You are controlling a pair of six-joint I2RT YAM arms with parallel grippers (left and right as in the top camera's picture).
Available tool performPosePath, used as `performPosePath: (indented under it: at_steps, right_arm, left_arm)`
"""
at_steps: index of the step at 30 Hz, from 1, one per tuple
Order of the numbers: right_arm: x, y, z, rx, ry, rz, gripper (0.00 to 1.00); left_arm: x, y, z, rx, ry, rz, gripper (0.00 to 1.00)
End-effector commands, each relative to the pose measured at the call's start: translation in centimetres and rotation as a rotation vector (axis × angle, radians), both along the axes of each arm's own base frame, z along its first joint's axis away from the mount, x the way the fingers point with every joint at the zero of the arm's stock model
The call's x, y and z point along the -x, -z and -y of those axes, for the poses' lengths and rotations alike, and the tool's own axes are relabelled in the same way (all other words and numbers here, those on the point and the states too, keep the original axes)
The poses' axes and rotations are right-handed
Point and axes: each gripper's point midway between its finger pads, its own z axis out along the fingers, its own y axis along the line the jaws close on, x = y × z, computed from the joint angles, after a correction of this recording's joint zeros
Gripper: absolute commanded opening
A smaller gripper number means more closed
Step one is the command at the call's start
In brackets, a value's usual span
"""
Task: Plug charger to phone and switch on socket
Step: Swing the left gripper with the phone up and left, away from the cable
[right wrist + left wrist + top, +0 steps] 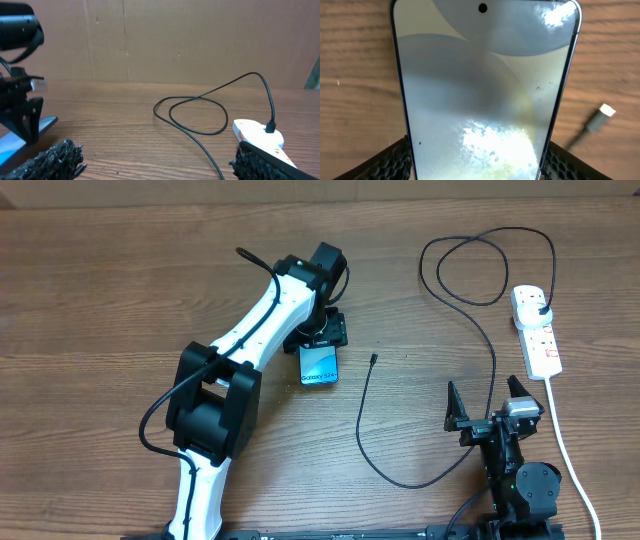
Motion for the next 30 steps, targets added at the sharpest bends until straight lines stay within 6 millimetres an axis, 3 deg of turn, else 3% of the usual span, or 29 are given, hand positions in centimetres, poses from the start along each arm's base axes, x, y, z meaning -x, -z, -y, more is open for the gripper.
performPosePath:
  at_steps: [1, 8, 15, 18, 30]
  right_arm:
    - [0.0, 0.2, 0.2, 0.002, 0.008, 0.003, 1.0]
    - [0.0, 0.2, 0.2, 0.002, 0.008, 0.003, 1.0]
    - [0.0, 0.2, 0.2, 0.002, 0.008, 0.003, 1.0]
    - [0.0, 0.2, 0.2, 0.002, 0.008, 0.003, 1.0]
    - [0.0, 0.2, 0.2, 0.002, 0.008, 0.003, 1.0]
  left_arm:
    - [-0.4, -3.0, 2.1, 0.172, 0.002, -0.028, 0.77]
    - [0.4, -7.3, 5.3, 0.594, 0.047, -0.156, 0.76]
    - [-0.3, -13.2, 5.5, 1.008, 0.01, -0.254, 0.74]
    - [-1.2, -16.5, 4.4, 1.211, -0.011, -0.278, 0.73]
    - [-3.4, -20.3, 0.2, 1.438, -0.086, -0.275, 0.72]
